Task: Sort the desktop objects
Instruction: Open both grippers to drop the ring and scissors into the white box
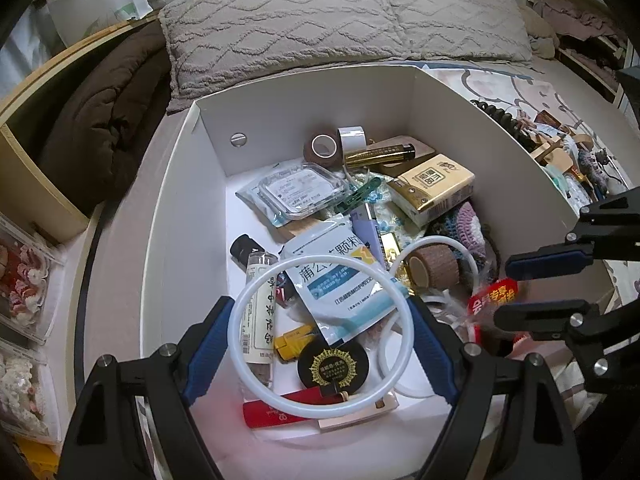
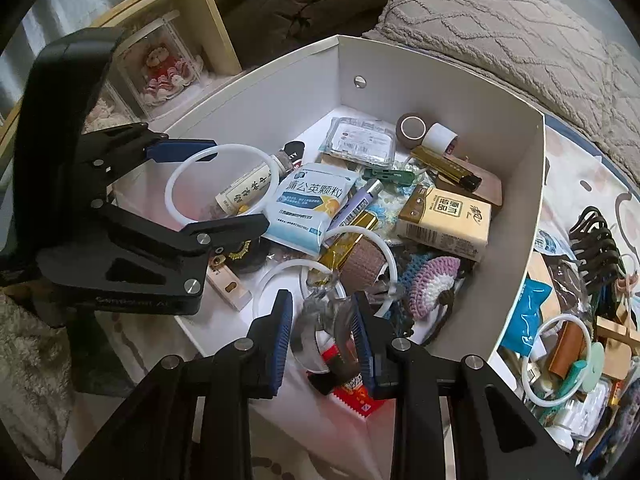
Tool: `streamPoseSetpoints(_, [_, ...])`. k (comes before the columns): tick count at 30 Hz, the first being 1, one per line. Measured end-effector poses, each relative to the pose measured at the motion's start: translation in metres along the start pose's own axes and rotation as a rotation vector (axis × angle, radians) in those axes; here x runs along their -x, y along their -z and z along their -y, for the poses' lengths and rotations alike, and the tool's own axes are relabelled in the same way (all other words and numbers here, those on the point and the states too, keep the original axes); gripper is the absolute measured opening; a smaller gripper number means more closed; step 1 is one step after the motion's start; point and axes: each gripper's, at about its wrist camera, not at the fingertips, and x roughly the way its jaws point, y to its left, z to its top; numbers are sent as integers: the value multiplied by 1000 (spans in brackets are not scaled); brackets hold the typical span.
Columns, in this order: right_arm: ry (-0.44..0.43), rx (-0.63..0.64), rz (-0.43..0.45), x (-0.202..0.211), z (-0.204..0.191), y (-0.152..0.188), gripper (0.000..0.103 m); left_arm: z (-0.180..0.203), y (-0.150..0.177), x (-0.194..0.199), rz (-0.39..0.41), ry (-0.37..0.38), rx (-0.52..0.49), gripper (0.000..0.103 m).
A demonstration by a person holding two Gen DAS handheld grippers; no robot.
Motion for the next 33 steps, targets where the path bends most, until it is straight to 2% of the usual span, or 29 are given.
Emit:
streamPoseSetpoints(13, [29,-21,16,14,9,9,30,0,2,1,-11,25,18,84])
streamPoseSetpoints(24, [40,-13,103,47,10,23,30,0,0,2,-26,29,33,84])
streamPoseSetpoints(33, [45,-19,109,49,10,30,30,0,0,4,-52,32,70,85])
